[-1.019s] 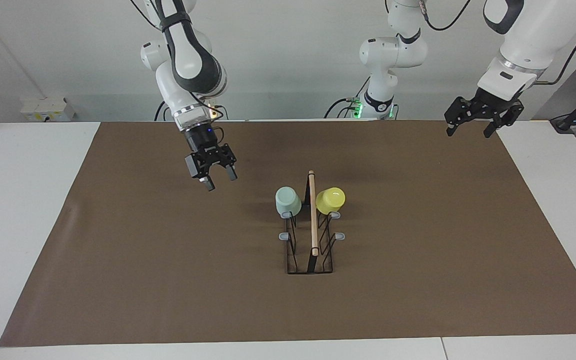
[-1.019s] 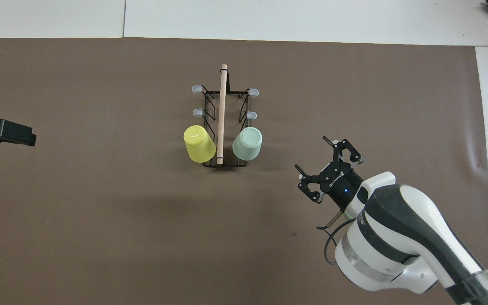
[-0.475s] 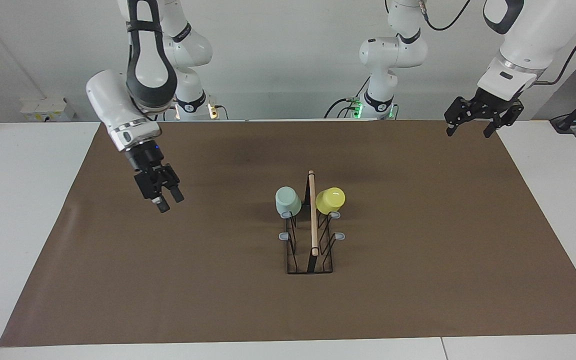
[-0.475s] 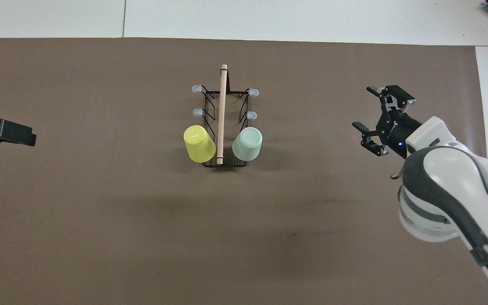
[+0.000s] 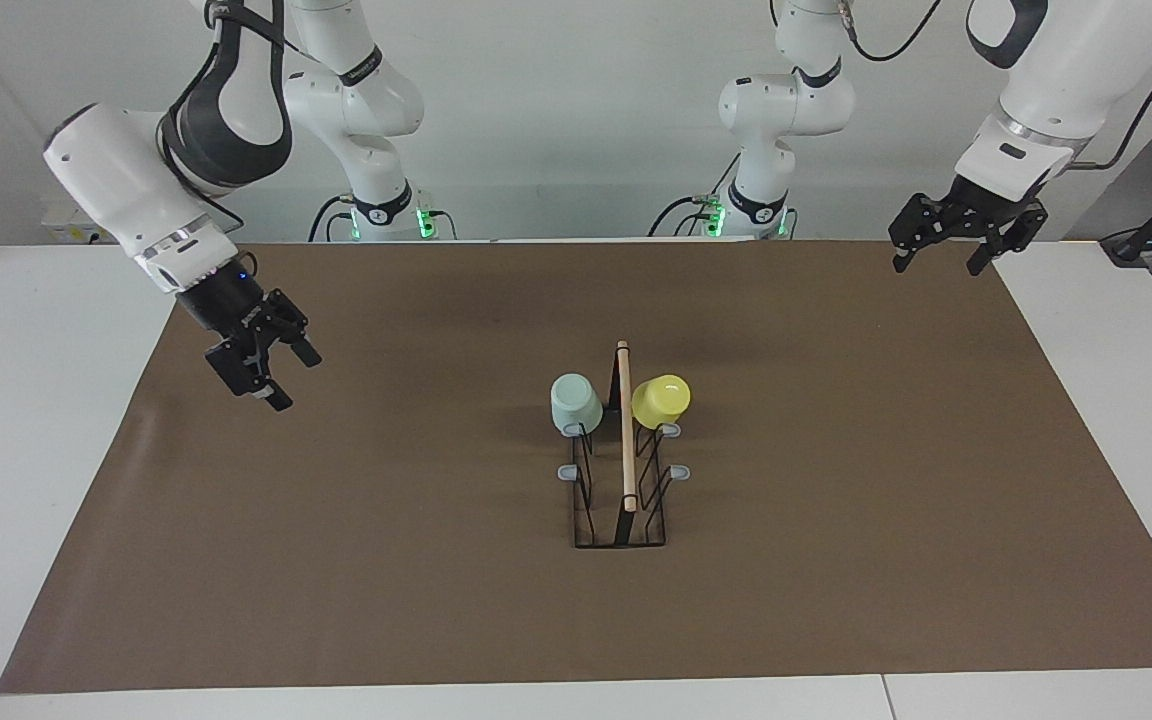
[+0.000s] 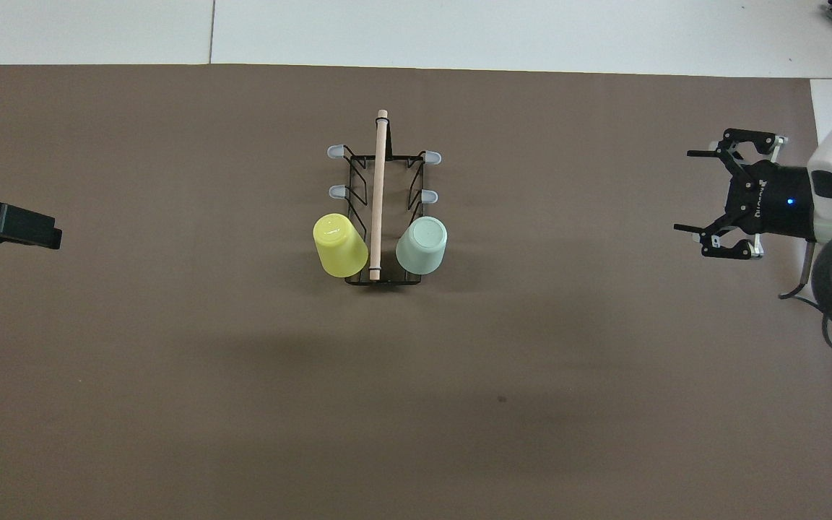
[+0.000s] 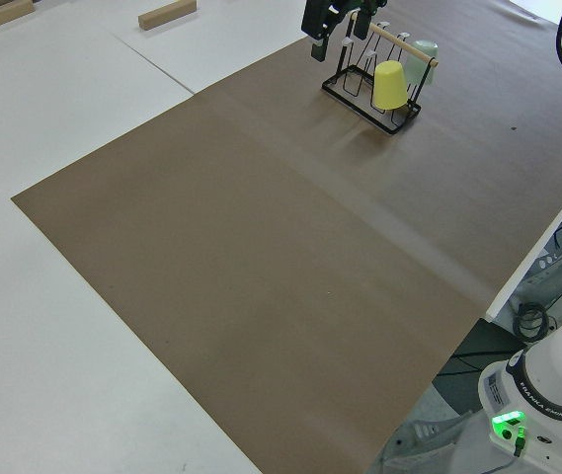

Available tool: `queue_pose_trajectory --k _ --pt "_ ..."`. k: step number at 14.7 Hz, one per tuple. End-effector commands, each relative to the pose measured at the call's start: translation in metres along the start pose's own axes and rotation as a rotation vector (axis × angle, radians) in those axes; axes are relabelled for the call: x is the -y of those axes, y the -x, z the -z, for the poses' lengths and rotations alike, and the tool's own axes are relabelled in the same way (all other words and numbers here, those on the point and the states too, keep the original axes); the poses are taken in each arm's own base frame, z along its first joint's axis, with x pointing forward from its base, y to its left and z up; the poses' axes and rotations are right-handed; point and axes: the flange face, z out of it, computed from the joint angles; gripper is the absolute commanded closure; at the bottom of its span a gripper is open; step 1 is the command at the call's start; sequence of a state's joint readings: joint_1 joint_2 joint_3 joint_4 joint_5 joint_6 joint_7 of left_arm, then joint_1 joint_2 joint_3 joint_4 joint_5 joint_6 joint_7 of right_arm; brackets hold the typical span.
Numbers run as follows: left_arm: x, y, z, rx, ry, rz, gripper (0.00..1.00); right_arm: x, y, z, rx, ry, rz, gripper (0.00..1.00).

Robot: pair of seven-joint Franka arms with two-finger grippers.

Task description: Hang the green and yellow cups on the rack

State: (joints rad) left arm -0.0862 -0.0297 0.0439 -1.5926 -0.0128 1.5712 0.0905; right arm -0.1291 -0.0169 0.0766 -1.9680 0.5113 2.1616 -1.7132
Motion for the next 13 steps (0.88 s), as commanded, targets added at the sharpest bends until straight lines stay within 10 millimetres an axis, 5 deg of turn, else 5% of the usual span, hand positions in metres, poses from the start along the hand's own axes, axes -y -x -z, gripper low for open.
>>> queue_pose_trajectory --k 1,5,13 --pt "0.0 0.009 0.001 0.001 -0.002 0.013 0.0 0.005 0.002 0.001 0.089 -0.085 -0.177 0.0" --pt "-0.001 0.009 0.001 0.001 -0.002 0.012 0.0 0.007 -0.004 0.017 0.222 -0.151 -0.448 0.0" --pt "0.0 0.009 0.002 -0.001 -0.002 0.013 0.0 0.003 -0.034 0.086 0.416 -0.187 -0.884 0.0"
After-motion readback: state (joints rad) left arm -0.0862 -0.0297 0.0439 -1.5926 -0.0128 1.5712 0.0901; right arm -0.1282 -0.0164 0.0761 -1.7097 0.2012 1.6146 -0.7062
